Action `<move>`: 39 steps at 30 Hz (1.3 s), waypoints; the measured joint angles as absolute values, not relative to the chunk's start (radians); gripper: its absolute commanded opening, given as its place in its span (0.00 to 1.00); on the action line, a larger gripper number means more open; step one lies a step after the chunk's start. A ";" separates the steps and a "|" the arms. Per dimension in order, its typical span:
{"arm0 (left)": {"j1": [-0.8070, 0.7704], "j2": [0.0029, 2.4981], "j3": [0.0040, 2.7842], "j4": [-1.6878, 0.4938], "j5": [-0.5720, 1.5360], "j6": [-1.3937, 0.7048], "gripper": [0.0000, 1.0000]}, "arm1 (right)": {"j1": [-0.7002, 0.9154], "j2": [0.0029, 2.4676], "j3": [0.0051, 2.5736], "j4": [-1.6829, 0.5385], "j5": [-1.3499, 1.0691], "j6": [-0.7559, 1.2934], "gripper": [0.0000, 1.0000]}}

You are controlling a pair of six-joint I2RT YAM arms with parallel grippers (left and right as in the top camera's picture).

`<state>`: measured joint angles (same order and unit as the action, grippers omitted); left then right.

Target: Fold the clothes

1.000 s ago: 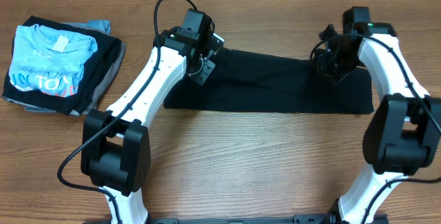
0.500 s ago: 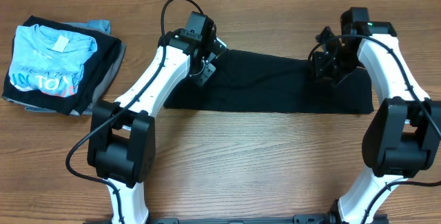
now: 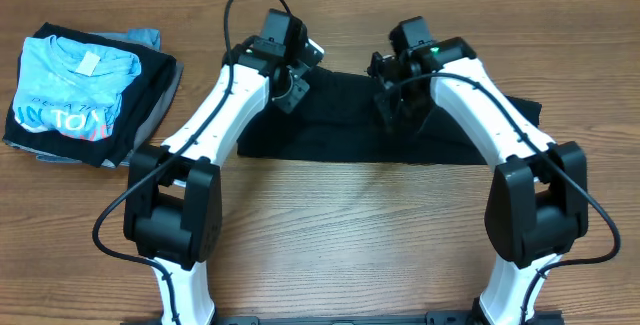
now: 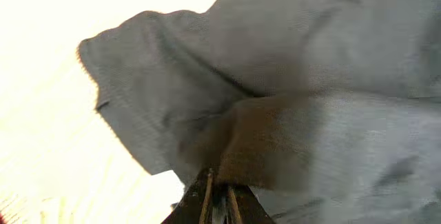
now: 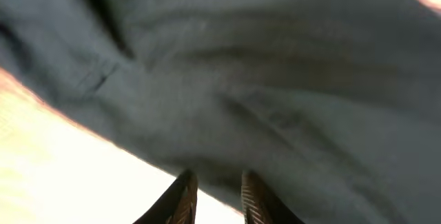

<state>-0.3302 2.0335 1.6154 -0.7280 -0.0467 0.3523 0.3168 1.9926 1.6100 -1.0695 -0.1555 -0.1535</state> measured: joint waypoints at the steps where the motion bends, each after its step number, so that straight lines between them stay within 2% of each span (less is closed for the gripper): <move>1: -0.319 2.035 1.613 -0.723 -0.046 0.352 0.11 | 0.318 1.993 1.610 -1.046 -0.146 -0.132 0.27; 6: -0.273 2.103 1.608 -0.685 -0.031 0.352 0.12 | 0.314 1.993 1.572 -0.968 -0.202 -0.115 0.31; 16: -0.268 2.128 1.599 -0.571 0.030 0.351 0.17 | 0.318 1.993 1.552 -1.005 -0.495 -0.328 0.29; 18: -0.268 2.128 1.599 -0.556 0.031 0.351 0.18 | 0.323 1.992 1.531 -0.954 -0.521 -0.342 0.23; 20: -0.268 2.128 1.599 -0.531 0.034 0.347 0.20 | 0.332 1.992 1.495 -0.878 -0.555 -0.348 0.23; 24: -0.267 2.128 1.599 -0.481 0.034 0.311 0.24 | 0.366 1.993 1.433 -0.743 -0.611 -0.288 0.23; 28: -0.247 2.129 1.625 -0.513 0.073 0.210 0.36 | 0.424 1.998 1.401 -0.611 -0.631 -0.189 0.25; 32: -0.167 2.129 1.752 -0.578 0.214 0.125 0.36 | 0.462 2.031 1.401 -0.552 -0.622 -0.112 0.25; 39: -0.051 2.129 1.818 -0.637 0.321 0.072 0.37 | 0.480 2.091 1.400 -0.536 -0.597 -0.080 0.24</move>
